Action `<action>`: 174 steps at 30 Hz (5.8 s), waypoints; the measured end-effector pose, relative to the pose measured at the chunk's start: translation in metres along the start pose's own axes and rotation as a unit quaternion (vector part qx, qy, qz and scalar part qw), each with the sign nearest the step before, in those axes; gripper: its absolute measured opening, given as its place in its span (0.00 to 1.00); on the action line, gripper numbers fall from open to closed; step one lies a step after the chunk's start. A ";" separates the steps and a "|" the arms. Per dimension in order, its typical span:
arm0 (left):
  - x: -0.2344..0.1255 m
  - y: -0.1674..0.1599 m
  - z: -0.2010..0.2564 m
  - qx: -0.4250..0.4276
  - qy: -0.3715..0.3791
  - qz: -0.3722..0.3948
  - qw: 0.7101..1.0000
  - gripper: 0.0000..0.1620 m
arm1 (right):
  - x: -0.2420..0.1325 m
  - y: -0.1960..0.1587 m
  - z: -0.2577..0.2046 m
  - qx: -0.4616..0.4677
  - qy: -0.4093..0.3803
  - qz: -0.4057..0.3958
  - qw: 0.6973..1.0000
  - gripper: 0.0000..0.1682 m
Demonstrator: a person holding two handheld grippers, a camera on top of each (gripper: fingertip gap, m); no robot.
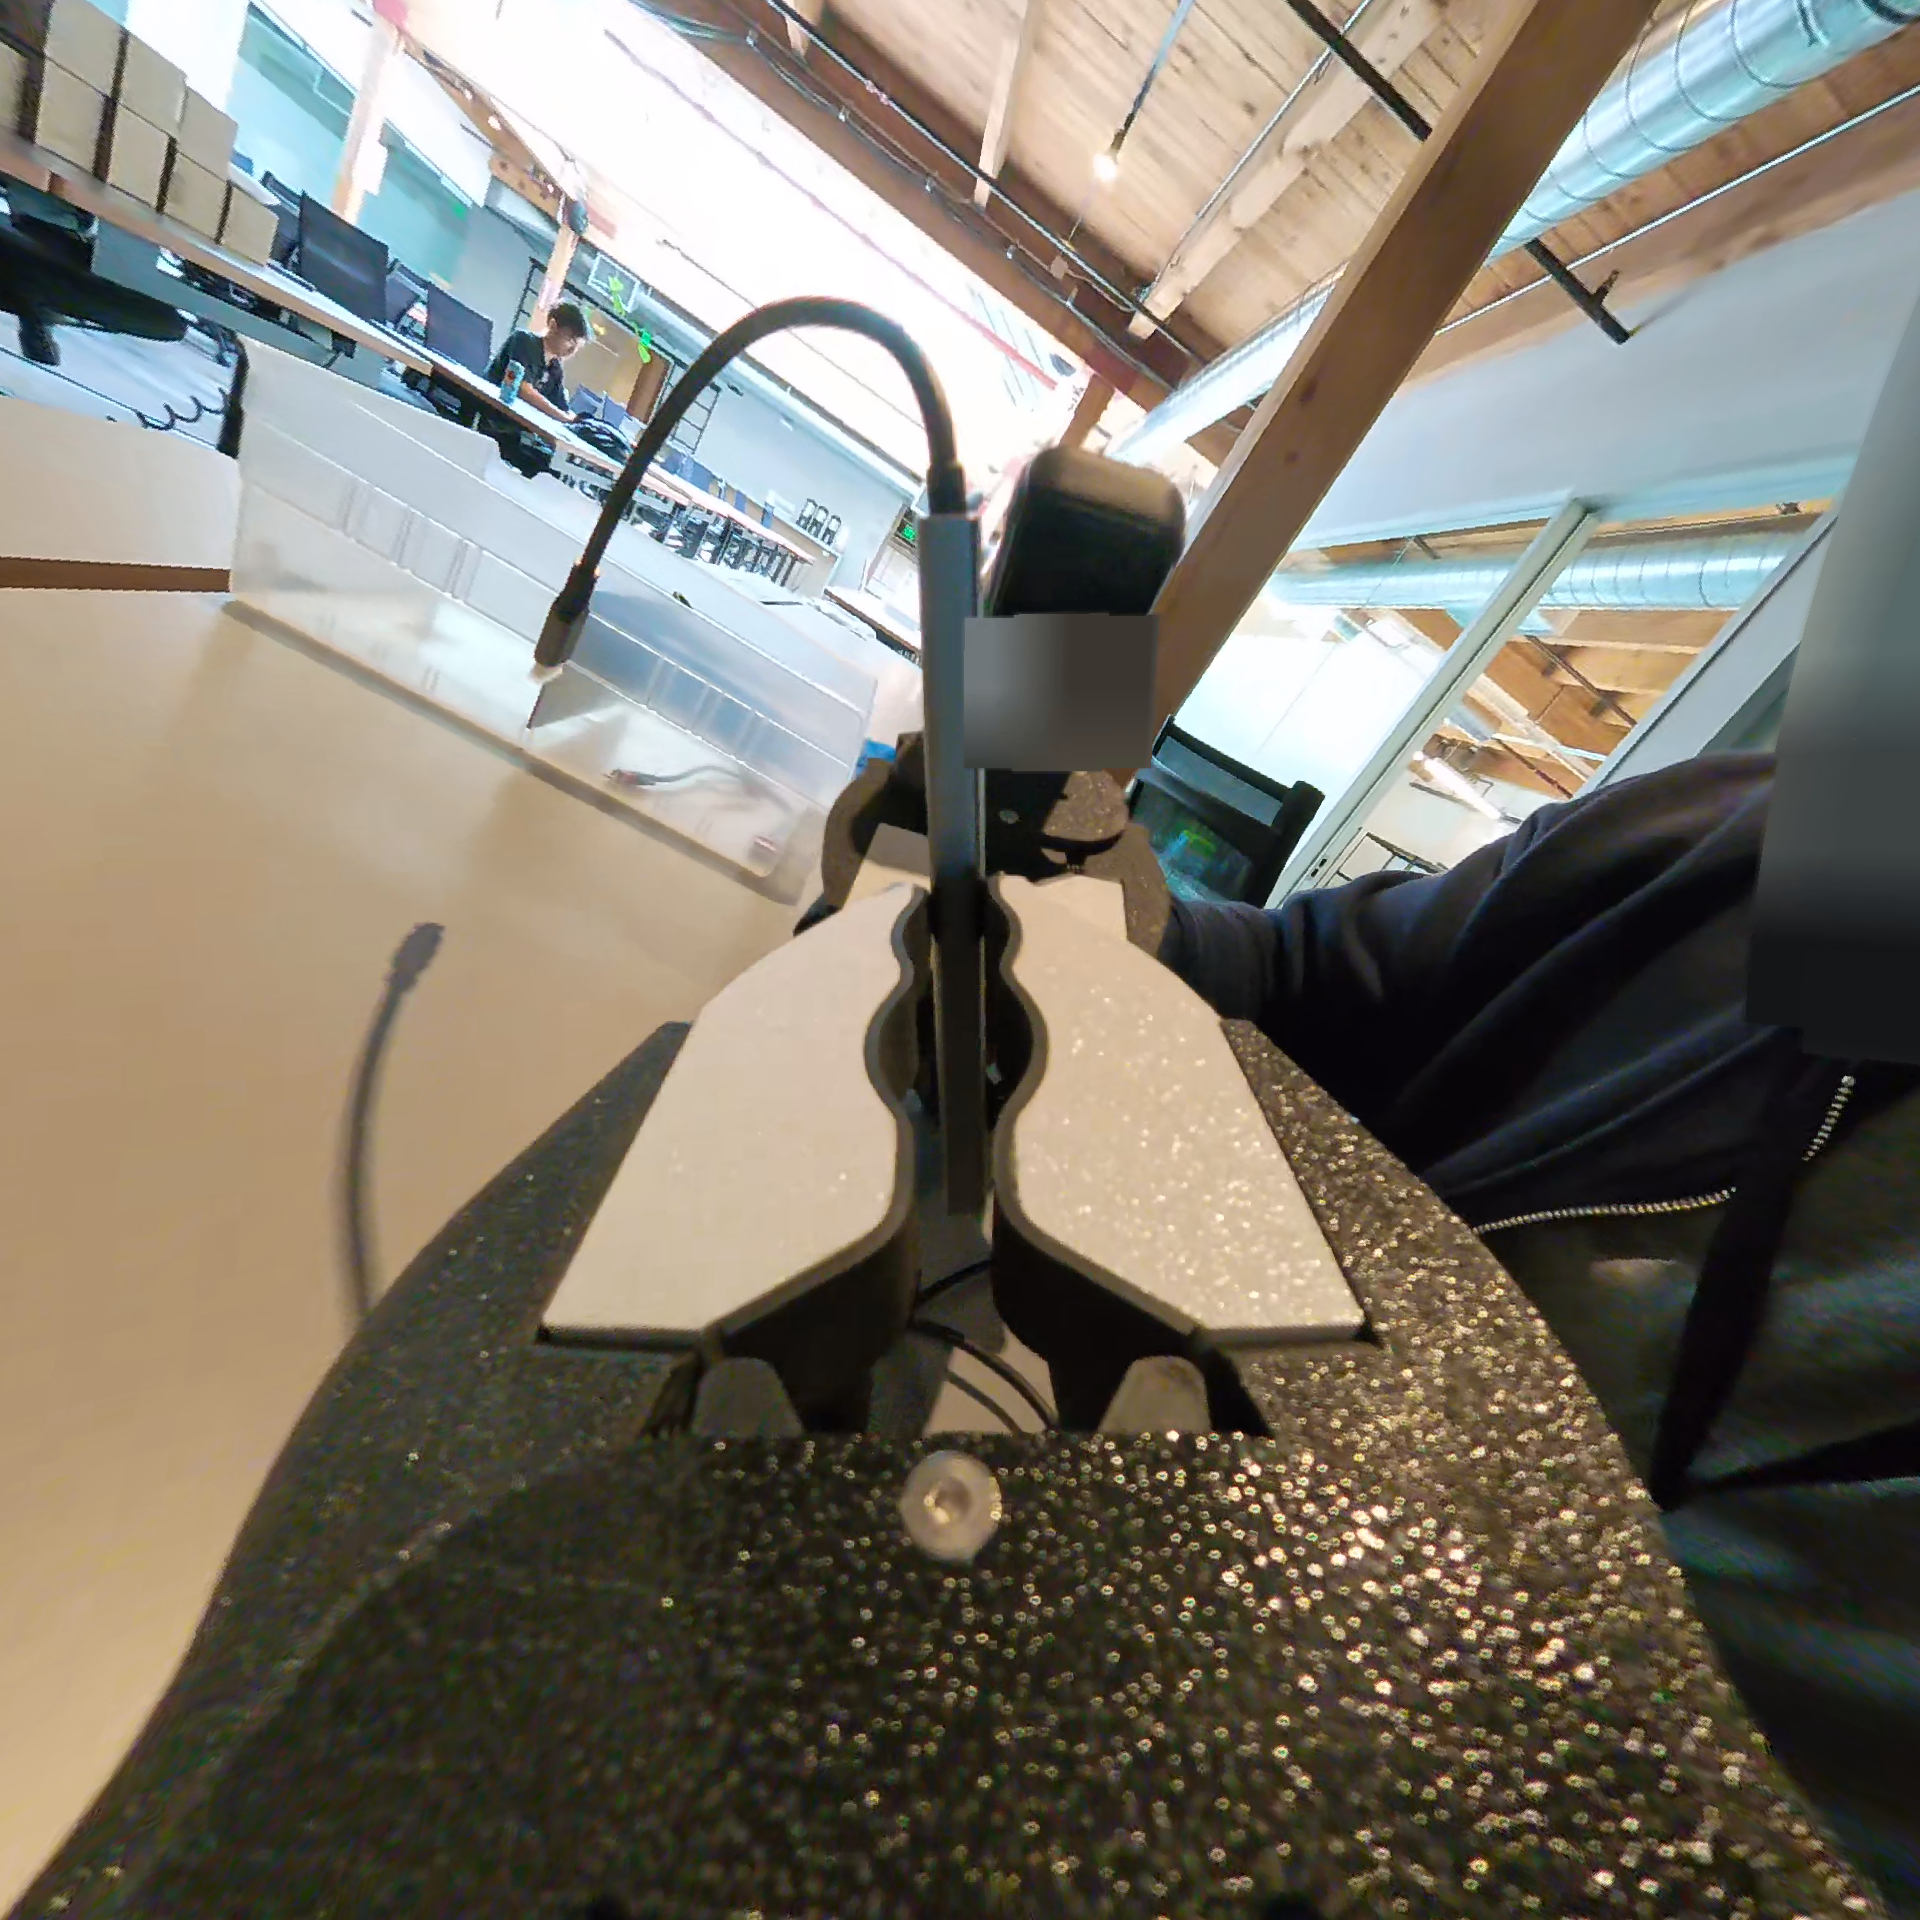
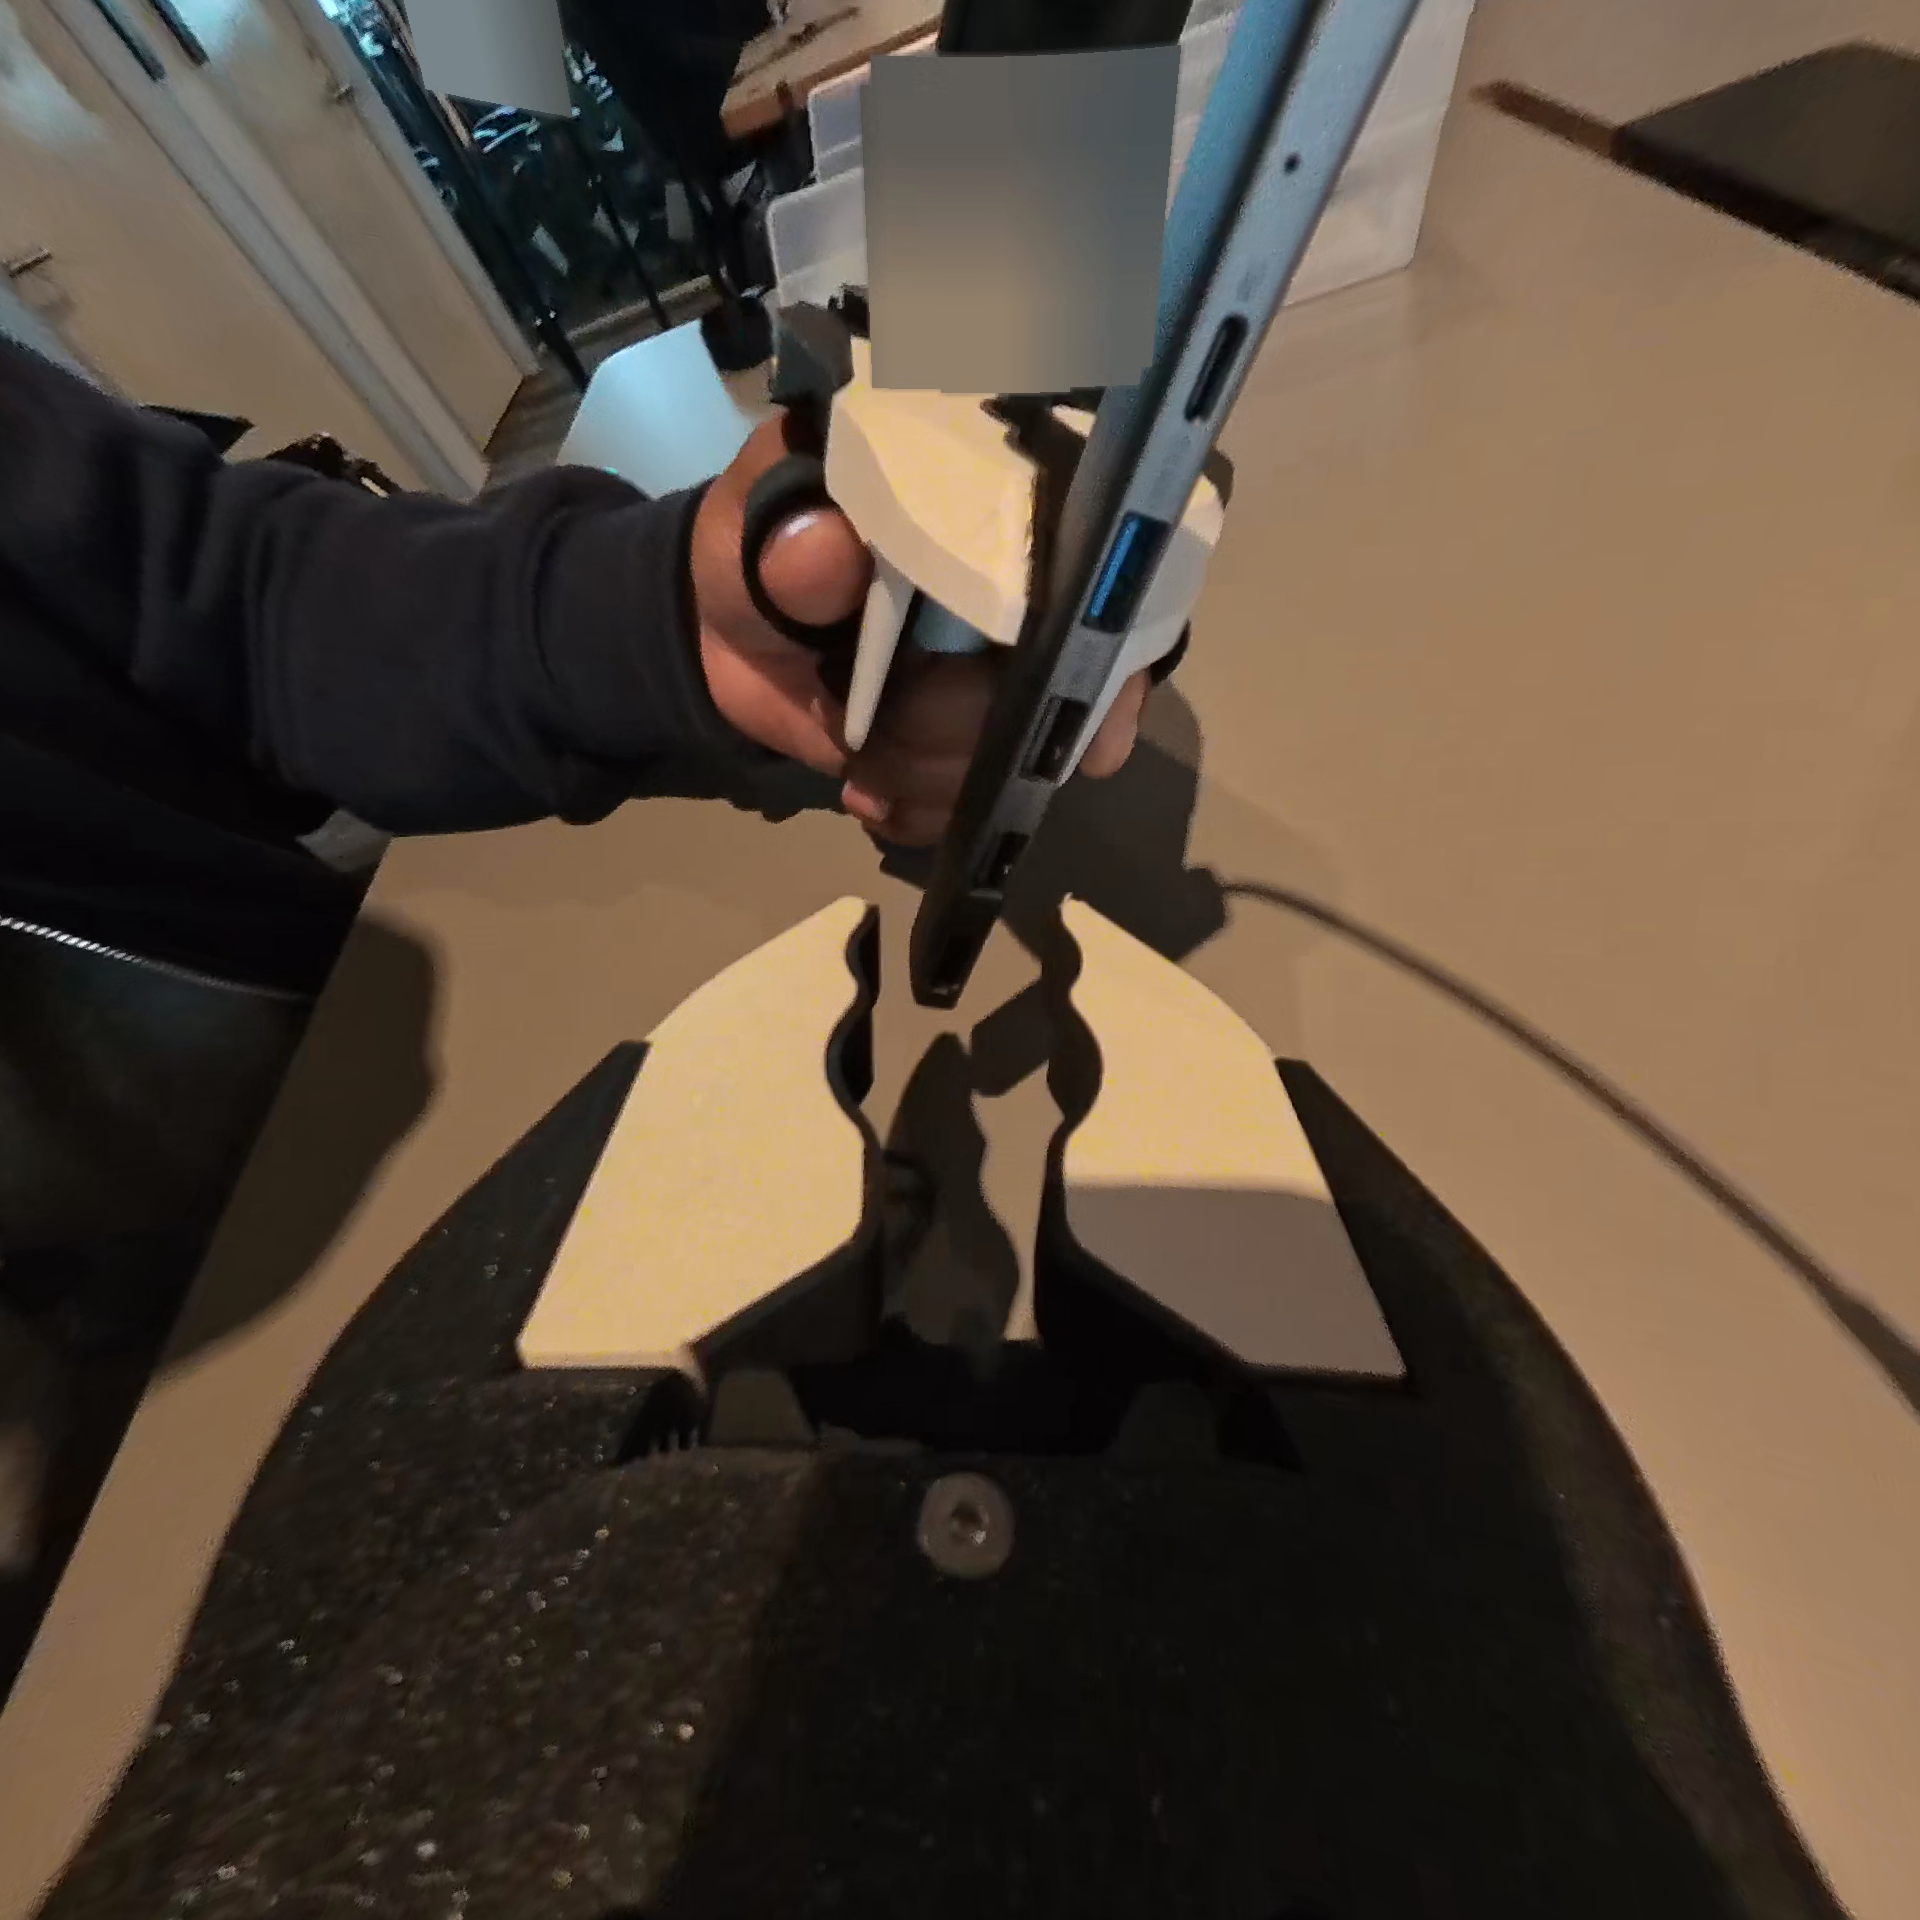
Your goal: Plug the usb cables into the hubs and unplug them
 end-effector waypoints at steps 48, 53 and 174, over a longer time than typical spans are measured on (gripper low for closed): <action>-0.002 0.002 0.002 0.103 0.036 -0.049 0.993 0.06 | -0.011 -0.009 0.006 -0.155 -0.058 -0.024 0.986 0.09; -0.017 0.017 -0.004 0.106 0.067 -0.019 0.992 0.06 | -0.030 -0.025 -0.015 -0.321 -0.025 -0.088 0.943 0.13; 0.014 -0.087 0.026 0.048 -0.020 -0.380 0.923 0.06 | -0.043 -0.001 -0.023 -0.020 0.014 -0.120 0.992 0.08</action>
Point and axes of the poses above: each gripper's, where its closed fingertips meet, x out along the fingers, y out of its top, z = x × y across the jaws, the point moved 1 cm from there along -x, back along the fingers, and after that the axes turned 14 degrees about -y, right-handed, at the moved point
